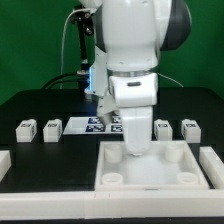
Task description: Assemble one leg
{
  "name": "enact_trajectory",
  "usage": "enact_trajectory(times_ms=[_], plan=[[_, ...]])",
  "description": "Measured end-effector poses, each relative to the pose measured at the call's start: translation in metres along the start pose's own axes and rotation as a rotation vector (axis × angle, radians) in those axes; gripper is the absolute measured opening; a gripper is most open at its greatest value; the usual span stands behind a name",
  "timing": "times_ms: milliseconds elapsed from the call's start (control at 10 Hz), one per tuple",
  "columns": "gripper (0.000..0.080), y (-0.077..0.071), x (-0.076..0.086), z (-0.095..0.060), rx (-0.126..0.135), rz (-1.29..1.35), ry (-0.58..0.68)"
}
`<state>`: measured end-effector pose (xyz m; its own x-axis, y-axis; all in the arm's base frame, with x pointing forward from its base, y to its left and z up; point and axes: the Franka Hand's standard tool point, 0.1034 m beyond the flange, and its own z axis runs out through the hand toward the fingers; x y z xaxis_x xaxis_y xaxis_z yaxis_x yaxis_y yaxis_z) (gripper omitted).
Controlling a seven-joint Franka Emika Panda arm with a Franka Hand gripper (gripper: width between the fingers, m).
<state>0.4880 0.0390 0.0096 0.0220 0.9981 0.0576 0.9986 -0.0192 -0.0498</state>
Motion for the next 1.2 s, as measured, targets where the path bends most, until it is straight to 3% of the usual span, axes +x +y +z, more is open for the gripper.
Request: enact_trajectory(times_ms=[300,800,900,1100,1200], plan=[[0.0066,0.0020,0.0140,0.0014,0.009,-0.024,0.001],[0.0067,0.0015,0.0133,0.0030,0.020,-0.010,0.001],[0.0152,0.0015,0.0130,0.0030,0.020,-0.009,0.001],[0.0471,0.0015,0.0128,0.0031,0.020,-0.008,0.001],[0.0588,0.0015,0.0126,0.0031,0.020,-0.008,0.001]])
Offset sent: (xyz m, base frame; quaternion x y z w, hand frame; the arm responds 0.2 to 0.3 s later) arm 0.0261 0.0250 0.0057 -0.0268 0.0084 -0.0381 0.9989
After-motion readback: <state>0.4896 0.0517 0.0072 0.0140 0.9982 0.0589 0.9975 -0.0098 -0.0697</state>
